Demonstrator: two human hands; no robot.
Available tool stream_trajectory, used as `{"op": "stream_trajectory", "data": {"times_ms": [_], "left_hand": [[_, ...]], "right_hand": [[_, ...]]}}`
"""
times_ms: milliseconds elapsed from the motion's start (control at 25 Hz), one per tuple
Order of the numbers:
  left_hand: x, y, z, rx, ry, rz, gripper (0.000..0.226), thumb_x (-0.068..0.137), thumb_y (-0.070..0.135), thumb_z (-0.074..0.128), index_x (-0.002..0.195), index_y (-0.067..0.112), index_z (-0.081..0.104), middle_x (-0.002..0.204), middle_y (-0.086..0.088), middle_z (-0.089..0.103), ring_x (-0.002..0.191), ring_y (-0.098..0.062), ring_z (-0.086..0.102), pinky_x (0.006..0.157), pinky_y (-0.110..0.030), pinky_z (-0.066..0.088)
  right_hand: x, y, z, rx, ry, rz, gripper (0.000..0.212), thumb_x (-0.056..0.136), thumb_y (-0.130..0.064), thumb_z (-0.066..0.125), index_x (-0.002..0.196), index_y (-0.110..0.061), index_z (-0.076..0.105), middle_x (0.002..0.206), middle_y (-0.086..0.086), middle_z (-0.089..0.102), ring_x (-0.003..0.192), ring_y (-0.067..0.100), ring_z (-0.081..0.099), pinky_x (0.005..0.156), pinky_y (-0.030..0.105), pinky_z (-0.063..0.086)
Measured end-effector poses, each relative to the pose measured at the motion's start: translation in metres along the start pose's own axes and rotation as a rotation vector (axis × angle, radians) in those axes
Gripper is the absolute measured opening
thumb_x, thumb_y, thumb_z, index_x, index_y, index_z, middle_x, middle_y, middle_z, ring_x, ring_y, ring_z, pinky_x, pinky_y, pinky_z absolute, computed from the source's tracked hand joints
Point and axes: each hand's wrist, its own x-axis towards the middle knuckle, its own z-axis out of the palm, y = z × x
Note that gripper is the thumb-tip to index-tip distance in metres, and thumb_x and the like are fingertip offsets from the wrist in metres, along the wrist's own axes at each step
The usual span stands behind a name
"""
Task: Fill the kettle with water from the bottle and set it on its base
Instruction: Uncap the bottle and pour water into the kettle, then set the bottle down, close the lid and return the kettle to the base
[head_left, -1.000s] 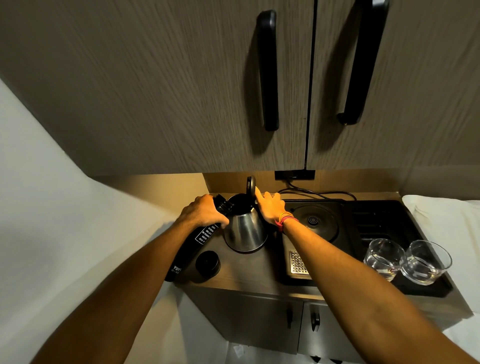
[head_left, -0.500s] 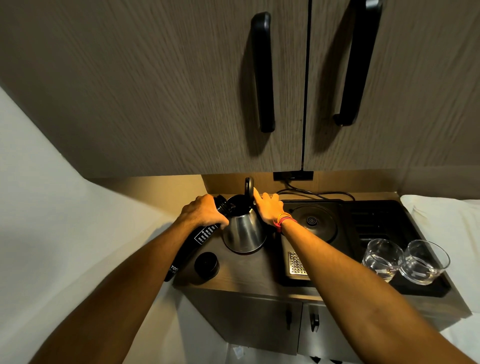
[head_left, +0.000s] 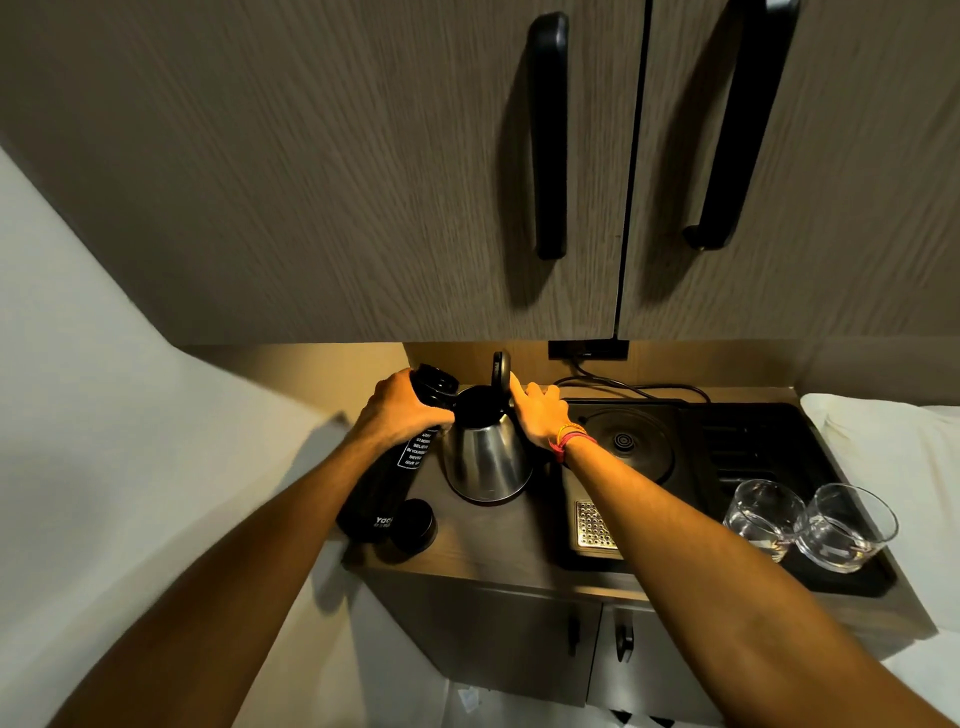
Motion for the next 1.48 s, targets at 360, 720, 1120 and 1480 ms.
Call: {"op": "stream_trajectory", "data": {"times_ms": [360,720,1120,1480], "left_hand": [[0.004,-0.041,-0.005,-0.434,0.458,-0.165,0.082,0.064,0.027,0.095,0.132,0.008,0.055,0.121,-0.013,0.069,0.103,-0.027,0.071,0.082,-0.032,0.057],[0.003,-0.062,0.013,-0.586,0.384,-0.230,0.082,0.064,0.025,0.096,0.134,0.008,0.057,0.130,-0.015,0.068,0.118,-0.033,0.067,0.100,-0.047,0.057],[-0.033,-0.100,0.029,-0.347,-0.049,-0.316,0.084,0.066,0.032,0.095,0.137,0.007,0.058,0.135,-0.016,0.067,0.120,-0.030,0.065,0.105,-0.046,0.053],[-0.070,-0.090,0.080,0.439,-0.065,-0.236,0.067,0.080,0.049,0.078,0.131,0.008,0.061,0.126,-0.017,0.064,0.114,-0.036,0.064,0.095,-0.048,0.057]], "right_hand": [[0.002,-0.002,0.002,0.091,-0.004,0.081,0.062,0.098,-0.035,0.033,0.152,-0.031,0.003,0.140,0.025,0.039,0.127,0.048,0.035,0.106,0.055,0.034],[0.008,-0.004,0.004,0.088,-0.025,0.104,0.060,0.098,-0.040,0.030,0.151,-0.032,0.003,0.143,0.025,0.036,0.130,0.050,0.031,0.108,0.059,0.032],[0.012,-0.043,0.002,0.184,0.069,0.456,0.110,0.059,-0.093,0.038,0.122,-0.003,0.053,0.131,0.024,0.045,0.119,0.045,0.044,0.100,0.055,0.043],[0.018,-0.059,0.019,-0.032,0.153,0.168,0.094,0.078,-0.084,0.013,0.151,-0.025,0.014,0.163,0.003,0.010,0.150,0.036,-0.004,0.106,0.076,-0.008]]}}
